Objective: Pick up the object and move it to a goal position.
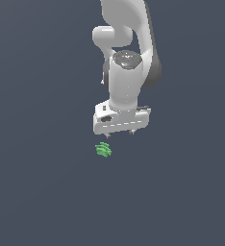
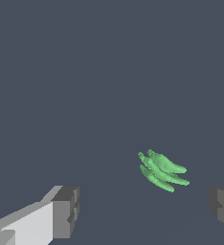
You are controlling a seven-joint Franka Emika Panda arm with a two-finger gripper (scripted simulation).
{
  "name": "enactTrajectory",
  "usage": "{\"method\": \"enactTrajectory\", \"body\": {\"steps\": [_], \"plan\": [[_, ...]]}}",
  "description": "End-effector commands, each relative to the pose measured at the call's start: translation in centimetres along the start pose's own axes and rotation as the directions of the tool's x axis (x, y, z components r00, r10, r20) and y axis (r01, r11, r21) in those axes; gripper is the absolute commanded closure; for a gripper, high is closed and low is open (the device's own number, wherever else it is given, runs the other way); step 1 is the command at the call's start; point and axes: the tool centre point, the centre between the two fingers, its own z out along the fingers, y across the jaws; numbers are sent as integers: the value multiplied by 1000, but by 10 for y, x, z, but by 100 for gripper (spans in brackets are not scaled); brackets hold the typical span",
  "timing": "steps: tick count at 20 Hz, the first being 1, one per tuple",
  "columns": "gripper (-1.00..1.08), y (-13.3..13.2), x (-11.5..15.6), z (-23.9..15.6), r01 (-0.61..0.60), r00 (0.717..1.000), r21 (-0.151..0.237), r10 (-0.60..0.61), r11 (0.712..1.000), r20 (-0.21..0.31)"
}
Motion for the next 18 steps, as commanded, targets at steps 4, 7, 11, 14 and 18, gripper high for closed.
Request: {"method": "enactTrajectory", "body": {"steps": [4,7,11,14,18], "plan": [[-92,18,-6,25,65,998,6,-65,998,20],[-92,31,-11,43,112,993,14,-112,994,33],[-92,47,-18,65,170,984,25,-171,985,48],[-92,55,-23,78,203,977,34,-205,979,55],[-92,64,-28,91,234,970,42,-237,971,62]]}}
